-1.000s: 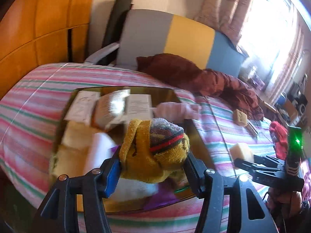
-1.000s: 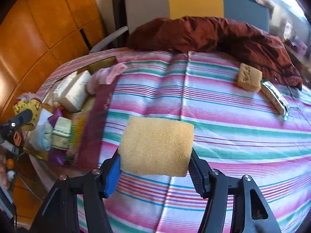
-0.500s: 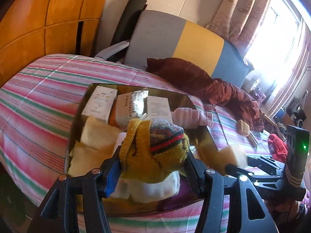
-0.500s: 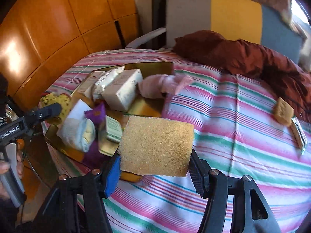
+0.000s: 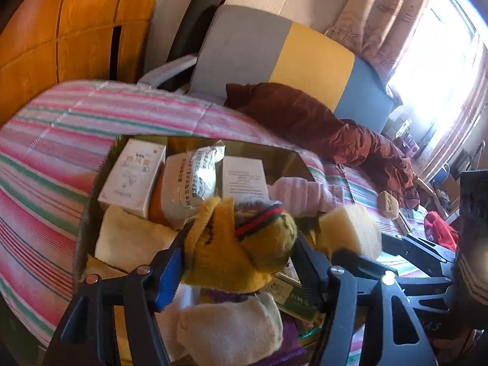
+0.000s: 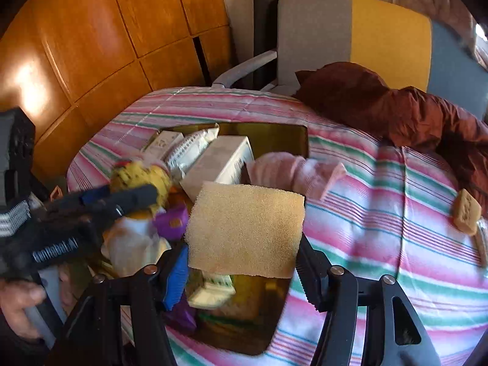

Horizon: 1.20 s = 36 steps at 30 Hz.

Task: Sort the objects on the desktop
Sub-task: 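Carry the yellow sock and yellow sponge over the gold tray, then open both grippers to release the sock and sponge into the tray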

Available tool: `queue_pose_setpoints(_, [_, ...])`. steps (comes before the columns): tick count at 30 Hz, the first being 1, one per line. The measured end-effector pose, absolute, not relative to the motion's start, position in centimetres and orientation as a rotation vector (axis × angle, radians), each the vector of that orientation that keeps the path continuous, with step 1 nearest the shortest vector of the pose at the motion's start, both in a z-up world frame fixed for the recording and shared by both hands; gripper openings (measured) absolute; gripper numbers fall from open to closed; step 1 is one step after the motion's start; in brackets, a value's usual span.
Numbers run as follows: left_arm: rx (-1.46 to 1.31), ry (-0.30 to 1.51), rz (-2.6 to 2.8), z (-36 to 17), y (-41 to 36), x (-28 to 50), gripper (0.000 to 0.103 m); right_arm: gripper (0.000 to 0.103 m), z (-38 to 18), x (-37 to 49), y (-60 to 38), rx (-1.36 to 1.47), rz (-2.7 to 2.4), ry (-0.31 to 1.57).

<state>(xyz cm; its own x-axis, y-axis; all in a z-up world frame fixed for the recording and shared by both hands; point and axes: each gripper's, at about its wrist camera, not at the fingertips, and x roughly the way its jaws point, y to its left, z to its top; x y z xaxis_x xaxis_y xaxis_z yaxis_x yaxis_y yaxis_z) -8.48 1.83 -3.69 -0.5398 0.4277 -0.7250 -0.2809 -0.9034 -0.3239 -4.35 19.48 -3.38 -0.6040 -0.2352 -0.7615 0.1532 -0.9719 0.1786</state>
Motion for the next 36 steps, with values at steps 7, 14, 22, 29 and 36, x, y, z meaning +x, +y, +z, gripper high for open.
queue_pose_setpoints(7, [-1.224, -0.226, 2.477, -4.3, 1.1, -7.9, 0.074, 0.07, -4.7, -6.3, 19.3, 1.308, -2.608, -0.21])
queue_pose_setpoints(14, [-1.229, -0.164, 2.508, -4.6, 1.2, -6.3, 0.075, 0.078, -5.9, -6.0, 19.6, 1.335, -2.596, -0.258])
queue_pose_setpoints(22, [-1.234, -0.161, 2.545, -4.4, 0.7, -5.4, 0.075, 0.102, -5.5, -4.6, 19.4, 1.305, -2.598, -0.274])
queue_pose_setpoints(29, [-1.274, -0.085, 2.617, -4.3, 0.8, -4.4, 0.076, 0.103, -4.9, -3.0, 18.4, 1.281, -2.657, -0.151])
queue_pose_setpoints(36, [-1.24, -0.006, 2.726, -3.3, 0.7, -3.0, 0.075, 0.103, -4.3, -1.1, 18.7, 1.254, -2.726, -0.125])
